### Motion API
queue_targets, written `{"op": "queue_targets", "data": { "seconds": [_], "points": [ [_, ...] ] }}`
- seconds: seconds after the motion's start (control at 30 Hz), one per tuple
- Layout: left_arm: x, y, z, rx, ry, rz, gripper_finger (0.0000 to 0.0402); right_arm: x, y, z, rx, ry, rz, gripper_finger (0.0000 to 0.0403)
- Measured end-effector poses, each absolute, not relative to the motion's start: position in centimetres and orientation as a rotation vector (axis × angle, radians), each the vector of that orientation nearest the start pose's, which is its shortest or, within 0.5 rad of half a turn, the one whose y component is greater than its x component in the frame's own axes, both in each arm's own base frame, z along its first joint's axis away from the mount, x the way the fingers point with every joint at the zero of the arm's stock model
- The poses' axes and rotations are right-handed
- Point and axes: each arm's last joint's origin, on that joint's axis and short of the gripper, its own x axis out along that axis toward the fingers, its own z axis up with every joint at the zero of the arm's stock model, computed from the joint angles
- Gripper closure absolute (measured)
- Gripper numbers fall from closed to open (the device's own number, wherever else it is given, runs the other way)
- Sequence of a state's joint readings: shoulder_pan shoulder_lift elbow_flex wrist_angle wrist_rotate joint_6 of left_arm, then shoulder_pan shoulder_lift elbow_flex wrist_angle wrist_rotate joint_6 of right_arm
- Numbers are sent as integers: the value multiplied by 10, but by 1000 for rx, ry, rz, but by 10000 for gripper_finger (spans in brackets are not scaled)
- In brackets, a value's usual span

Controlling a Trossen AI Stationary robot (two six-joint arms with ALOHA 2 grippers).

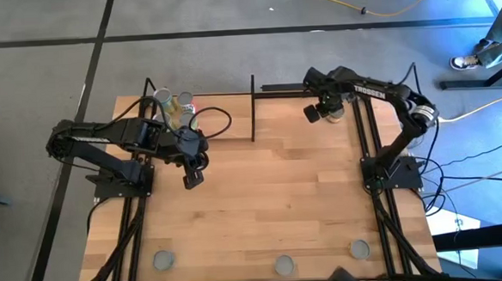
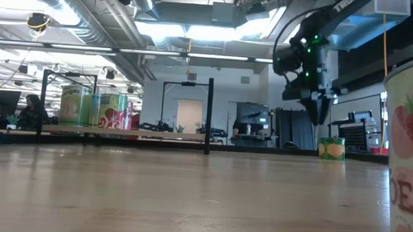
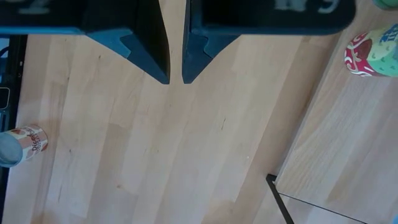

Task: Pick and place cans onto a shelf
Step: Put the canned sliced peaches on the shelf

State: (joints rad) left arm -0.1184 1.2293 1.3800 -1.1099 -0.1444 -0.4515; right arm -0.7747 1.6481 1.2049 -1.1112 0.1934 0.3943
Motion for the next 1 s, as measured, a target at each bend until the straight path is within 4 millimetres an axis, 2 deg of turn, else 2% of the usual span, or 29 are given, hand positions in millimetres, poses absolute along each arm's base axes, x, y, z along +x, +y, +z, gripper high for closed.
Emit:
{"op": "queue_targets", "data": {
  "seconds": [0.27, 0.5, 0.7, 0.8, 0.93, 1.0],
  "points": [
    [219, -22, 369, -301, 923, 242, 367, 196, -225, 197, 816, 1459, -1094, 306],
    [219, -22, 369, -300, 922, 245, 367, 193, -239, 183, 838, 1455, -1119, 306],
    [219, -21, 369, -295, 920, 253, 367, 188, -249, 170, 868, 1505, -1031, 308],
    [219, -22, 369, -295, 921, 253, 367, 187, -251, 167, 860, 1525, -1013, 328],
    [219, -21, 369, -295, 921, 253, 367, 186, -251, 167, 811, 1548, -931, 384],
    [219, -22, 369, -295, 921, 253, 367, 187, -251, 167, 784, 1558, -905, 391]
  ]
}}
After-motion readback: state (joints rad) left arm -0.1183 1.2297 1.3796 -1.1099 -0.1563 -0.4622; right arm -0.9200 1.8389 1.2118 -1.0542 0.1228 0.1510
